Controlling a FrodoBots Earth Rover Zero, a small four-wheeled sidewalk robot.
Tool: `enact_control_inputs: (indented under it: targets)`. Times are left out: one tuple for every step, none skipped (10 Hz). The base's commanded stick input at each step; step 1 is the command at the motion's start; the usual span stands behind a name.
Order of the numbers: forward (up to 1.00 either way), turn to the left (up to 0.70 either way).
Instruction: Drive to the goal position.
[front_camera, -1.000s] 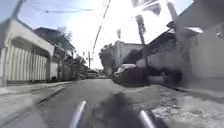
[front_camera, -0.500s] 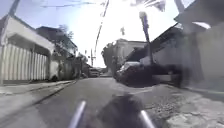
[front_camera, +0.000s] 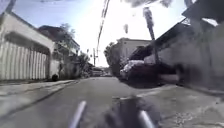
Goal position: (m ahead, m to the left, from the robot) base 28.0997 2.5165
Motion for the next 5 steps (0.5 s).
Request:
enact_control_inputs:
  targets:
    - [0.85,0.00]
    - [0.85,0.00]
    - [0.85,0.00]
    - [0.85,0.00]
    - [0.85,0.00]
